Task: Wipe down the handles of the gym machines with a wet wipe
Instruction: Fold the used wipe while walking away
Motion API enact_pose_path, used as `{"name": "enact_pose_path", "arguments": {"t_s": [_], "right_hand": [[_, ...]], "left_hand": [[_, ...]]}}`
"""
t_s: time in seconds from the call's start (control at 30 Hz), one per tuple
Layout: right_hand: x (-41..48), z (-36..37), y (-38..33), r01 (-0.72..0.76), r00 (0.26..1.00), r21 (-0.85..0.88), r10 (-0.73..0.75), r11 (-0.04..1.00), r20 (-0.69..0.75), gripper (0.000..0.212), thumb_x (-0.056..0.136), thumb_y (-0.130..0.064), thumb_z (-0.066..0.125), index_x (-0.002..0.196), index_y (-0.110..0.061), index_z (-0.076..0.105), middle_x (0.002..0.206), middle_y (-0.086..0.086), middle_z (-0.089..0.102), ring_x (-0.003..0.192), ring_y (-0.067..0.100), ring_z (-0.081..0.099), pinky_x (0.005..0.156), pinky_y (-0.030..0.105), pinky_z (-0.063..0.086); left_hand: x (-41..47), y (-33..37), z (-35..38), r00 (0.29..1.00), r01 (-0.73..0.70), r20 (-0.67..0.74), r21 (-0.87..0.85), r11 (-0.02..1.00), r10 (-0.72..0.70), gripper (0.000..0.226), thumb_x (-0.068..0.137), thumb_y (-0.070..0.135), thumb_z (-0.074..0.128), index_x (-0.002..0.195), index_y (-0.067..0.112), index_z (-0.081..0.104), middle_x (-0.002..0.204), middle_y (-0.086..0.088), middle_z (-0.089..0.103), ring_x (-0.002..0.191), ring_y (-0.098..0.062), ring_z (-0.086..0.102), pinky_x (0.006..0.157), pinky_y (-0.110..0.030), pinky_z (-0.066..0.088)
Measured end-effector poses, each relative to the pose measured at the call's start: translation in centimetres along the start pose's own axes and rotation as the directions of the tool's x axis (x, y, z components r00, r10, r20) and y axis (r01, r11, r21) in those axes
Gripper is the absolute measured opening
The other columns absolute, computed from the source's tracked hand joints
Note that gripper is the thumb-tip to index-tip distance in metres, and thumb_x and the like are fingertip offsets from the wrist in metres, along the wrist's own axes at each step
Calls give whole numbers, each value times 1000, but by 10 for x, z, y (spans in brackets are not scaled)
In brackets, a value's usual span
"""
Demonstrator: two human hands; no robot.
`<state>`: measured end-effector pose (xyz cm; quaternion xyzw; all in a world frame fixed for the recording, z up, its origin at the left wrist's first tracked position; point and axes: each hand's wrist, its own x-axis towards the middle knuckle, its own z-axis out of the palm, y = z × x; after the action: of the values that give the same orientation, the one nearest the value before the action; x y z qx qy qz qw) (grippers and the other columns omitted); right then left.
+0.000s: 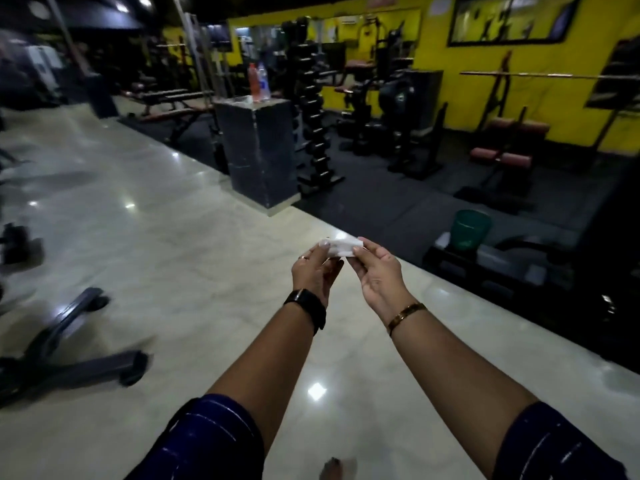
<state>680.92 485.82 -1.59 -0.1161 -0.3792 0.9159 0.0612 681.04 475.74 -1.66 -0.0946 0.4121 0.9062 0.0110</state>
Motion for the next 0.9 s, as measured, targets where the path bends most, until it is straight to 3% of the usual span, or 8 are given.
{"name": "enact_pose_path", "arguments": {"t_s": [0.13, 0.23, 0.4, 0.53, 0.7, 0.83, 0.9], "right_hand": [[93, -18, -38, 85, 990, 24, -82, 996, -113, 17, 90, 12, 54, 92, -3, 61, 89, 11, 64, 81, 18, 64, 66, 20, 58], [157, -29, -72, 138, 975, 26, -131, 990, -182, 16, 90, 11, 54, 92, -3, 60, 91, 12, 64, 83, 19, 64, 66, 20, 58], [245, -54, -129, 266, 927, 6, -254, 964, -274, 21, 90, 14, 51, 87, -5, 60, 85, 8, 63, 78, 16, 63, 61, 18, 56], [304, -88, -163, 312, 893, 19, -286, 950, -347, 21, 90, 15, 51, 88, -4, 59, 92, 12, 62, 84, 20, 62, 63, 19, 57], [376, -134, -203, 343, 855, 7, -309, 939, -417, 20, 89, 15, 52, 86, -4, 58, 91, 14, 62, 81, 21, 62, 63, 21, 57], [451, -174, -248, 350, 838, 19, -304, 937, -452, 22, 90, 15, 49, 84, -5, 57, 86, 13, 61, 76, 20, 61, 62, 21, 56], [494, -192, -277, 343, 835, 15, -298, 939, -462, 21, 91, 14, 49, 86, -5, 58, 87, 13, 62, 78, 20, 62, 65, 22, 55]], "left_hand": [[93, -32, 60, 992, 84, 91, 9, 996, -85, 6, 97, 8, 56, 98, 5, 61, 90, -9, 67, 77, -14, 69, 82, -28, 57], [156, -49, 110, 982, 126, 137, 35, 991, -130, 11, 97, 5, 54, 106, 3, 60, 85, -7, 66, 66, -9, 68, 80, -28, 57], [245, -88, 191, 948, 210, 224, 88, 974, -224, 8, 97, 6, 56, 97, 9, 63, 94, -8, 66, 83, -16, 65, 65, -21, 57], [296, -129, 238, 918, 273, 260, 133, 953, -300, 12, 96, 1, 56, 99, 9, 64, 100, -11, 66, 88, -19, 66, 67, -22, 58], [355, -181, 300, 893, 306, 281, 192, 932, -351, 11, 95, 0, 56, 99, 7, 65, 93, -9, 67, 84, -18, 66, 68, -21, 58], [415, -231, 361, 870, 350, 289, 207, 913, -399, 15, 96, 1, 55, 109, 2, 63, 99, -14, 66, 81, -19, 65, 65, -21, 58], [450, -254, 399, 847, 383, 297, 232, 894, -440, 13, 97, 4, 53, 102, 5, 65, 92, -13, 65, 76, -19, 63, 61, -21, 57]]}}
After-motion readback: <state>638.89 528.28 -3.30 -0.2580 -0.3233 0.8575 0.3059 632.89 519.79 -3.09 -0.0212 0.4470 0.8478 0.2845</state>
